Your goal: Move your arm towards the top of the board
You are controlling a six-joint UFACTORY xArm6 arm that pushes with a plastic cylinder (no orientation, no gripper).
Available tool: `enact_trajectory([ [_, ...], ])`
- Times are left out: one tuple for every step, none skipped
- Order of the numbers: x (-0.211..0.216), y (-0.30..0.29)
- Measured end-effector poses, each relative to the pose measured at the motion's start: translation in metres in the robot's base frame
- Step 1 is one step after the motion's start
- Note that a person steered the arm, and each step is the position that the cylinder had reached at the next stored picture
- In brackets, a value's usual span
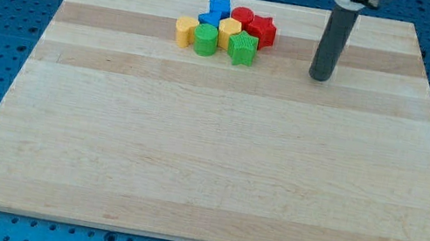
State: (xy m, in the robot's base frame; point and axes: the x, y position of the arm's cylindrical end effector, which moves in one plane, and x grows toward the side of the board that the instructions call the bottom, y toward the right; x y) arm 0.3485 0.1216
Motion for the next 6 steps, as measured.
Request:
enact_trajectory([
  [0.000, -0.015],
  [-0.001, -0.035],
  [-0.049, -0.027],
  [-0.054, -0.018],
  [-0.091, -0.016],
  [-0.148, -0.045],
])
